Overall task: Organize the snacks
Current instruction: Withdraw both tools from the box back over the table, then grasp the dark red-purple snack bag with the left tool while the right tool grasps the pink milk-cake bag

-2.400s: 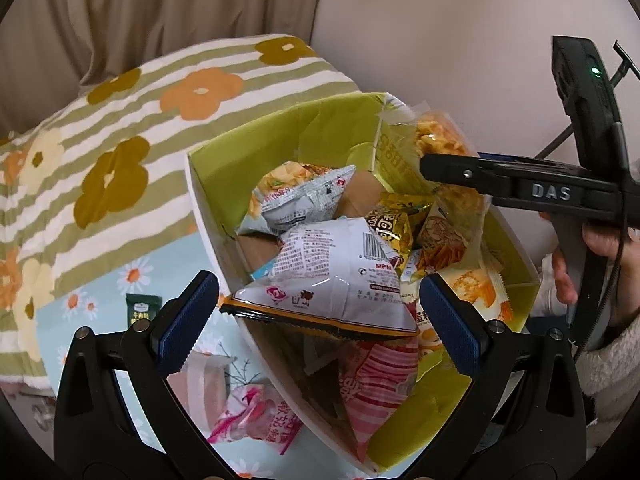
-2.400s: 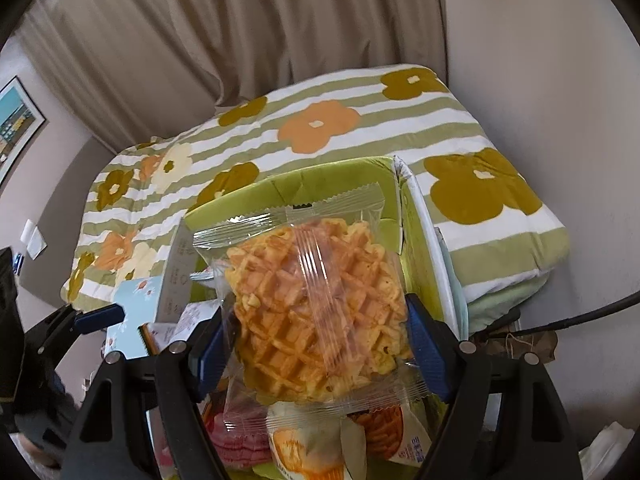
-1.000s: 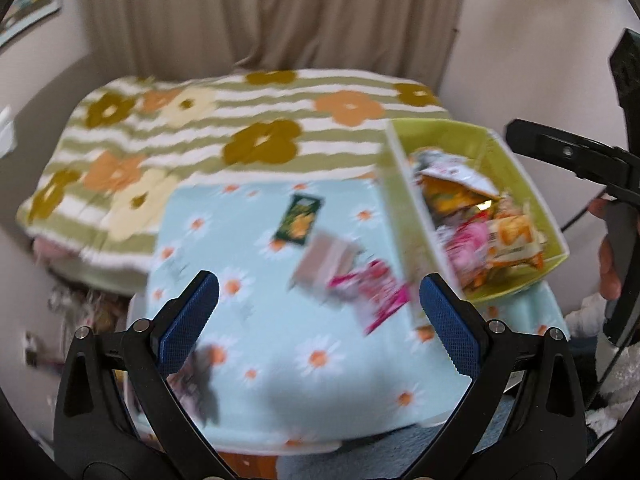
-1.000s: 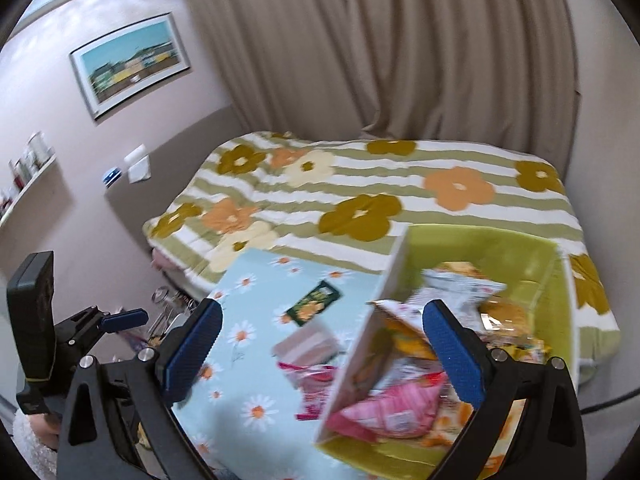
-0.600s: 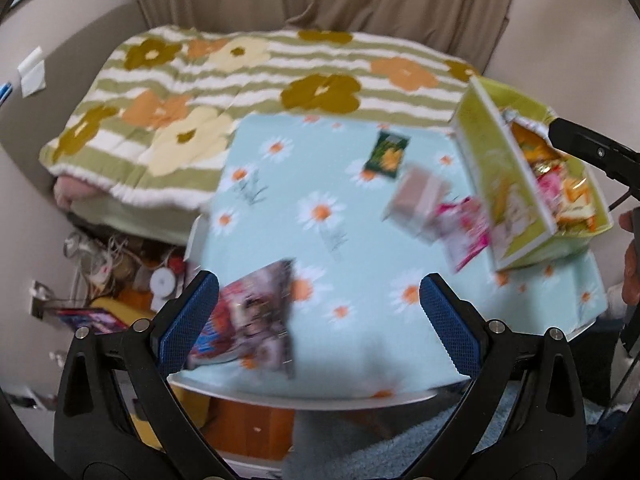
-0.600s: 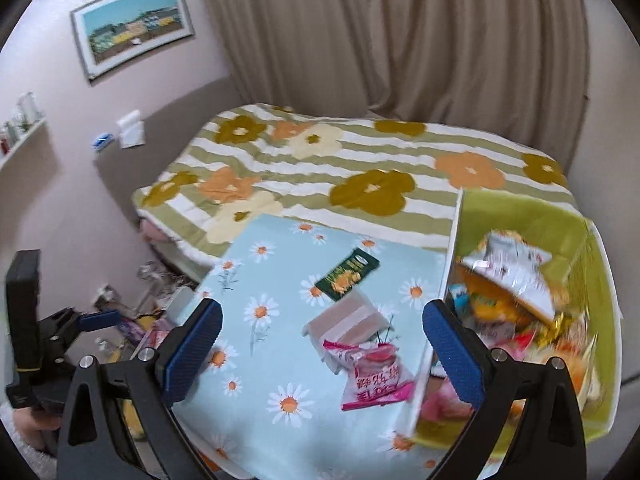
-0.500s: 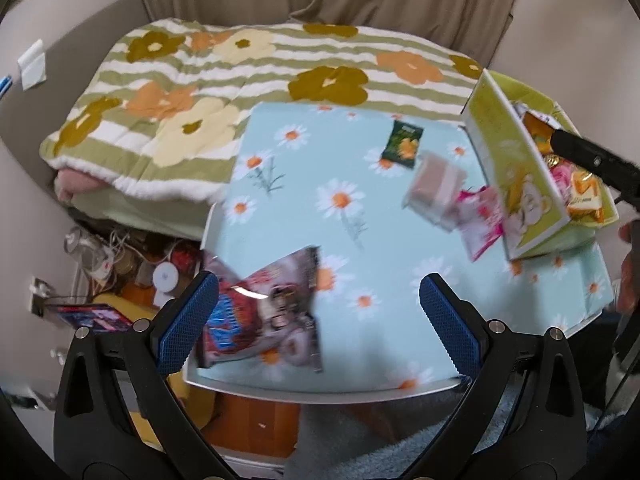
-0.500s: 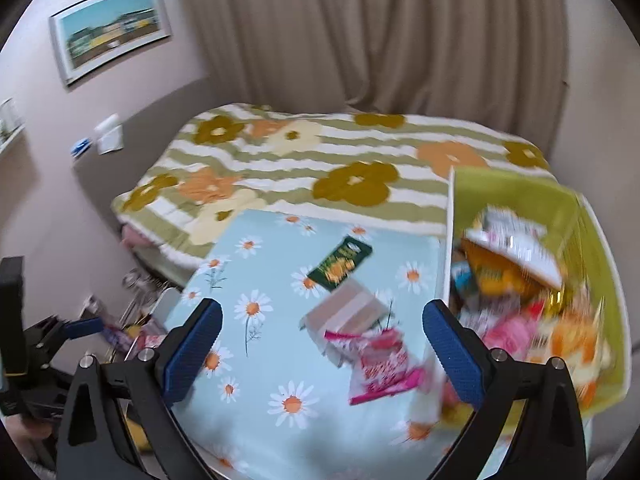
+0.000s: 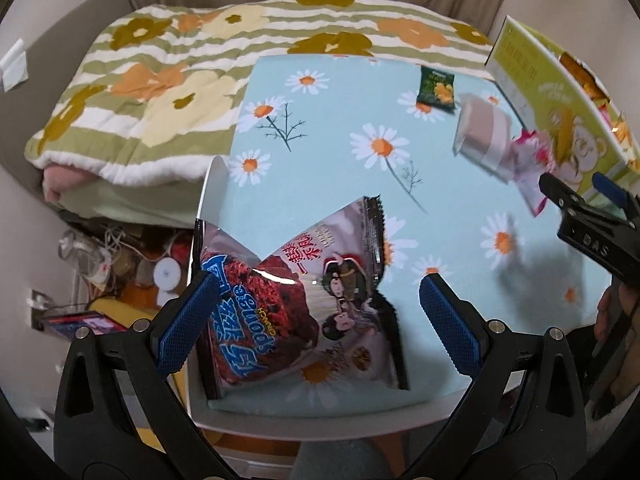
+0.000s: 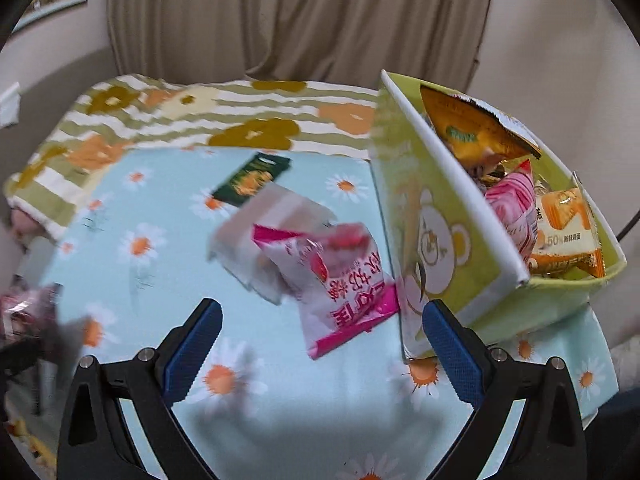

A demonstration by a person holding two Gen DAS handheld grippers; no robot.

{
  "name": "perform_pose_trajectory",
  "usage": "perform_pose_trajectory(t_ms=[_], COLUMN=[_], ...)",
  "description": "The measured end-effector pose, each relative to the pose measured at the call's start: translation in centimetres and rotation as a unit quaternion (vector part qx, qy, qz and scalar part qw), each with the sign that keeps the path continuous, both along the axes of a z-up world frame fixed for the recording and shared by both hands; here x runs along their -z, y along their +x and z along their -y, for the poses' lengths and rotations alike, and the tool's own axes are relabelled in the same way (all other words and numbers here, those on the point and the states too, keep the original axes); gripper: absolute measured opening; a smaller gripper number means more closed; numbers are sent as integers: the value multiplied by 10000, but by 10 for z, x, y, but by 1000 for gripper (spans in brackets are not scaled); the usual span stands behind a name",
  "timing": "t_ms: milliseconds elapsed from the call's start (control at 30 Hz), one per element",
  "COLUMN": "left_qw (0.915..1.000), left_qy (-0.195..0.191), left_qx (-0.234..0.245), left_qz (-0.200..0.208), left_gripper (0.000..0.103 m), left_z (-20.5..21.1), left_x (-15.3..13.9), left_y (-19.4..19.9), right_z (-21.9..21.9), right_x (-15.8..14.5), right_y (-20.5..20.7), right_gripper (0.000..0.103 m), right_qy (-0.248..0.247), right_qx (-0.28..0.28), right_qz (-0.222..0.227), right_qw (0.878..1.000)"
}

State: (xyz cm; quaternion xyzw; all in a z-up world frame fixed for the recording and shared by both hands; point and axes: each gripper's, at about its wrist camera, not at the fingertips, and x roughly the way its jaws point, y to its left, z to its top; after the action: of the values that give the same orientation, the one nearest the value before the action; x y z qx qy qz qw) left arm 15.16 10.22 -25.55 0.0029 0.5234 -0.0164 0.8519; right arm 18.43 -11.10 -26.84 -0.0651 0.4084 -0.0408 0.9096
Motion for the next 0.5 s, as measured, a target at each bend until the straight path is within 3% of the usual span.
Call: perform_pose_trajectory(t_ms=[233,367,500], left_qw=[9995,9990,9981], left_qy=[80,37,-28], left_qx=[269,422,589], left_qz=[110,127,169], left_gripper=[100,100,100], left_z=[3,9,17], left_x=[10,11,13], left_y=[6,14,21], right_z=[-7,-3,-7], right_x=[15,23,26], right_y=[19,27,26], right_gripper=[100,100,100], right_qy=[-28,336,883], right_qx=[339,498,165], right_qz=[-15,-143,-249], right_qw=[9994,9981,9956])
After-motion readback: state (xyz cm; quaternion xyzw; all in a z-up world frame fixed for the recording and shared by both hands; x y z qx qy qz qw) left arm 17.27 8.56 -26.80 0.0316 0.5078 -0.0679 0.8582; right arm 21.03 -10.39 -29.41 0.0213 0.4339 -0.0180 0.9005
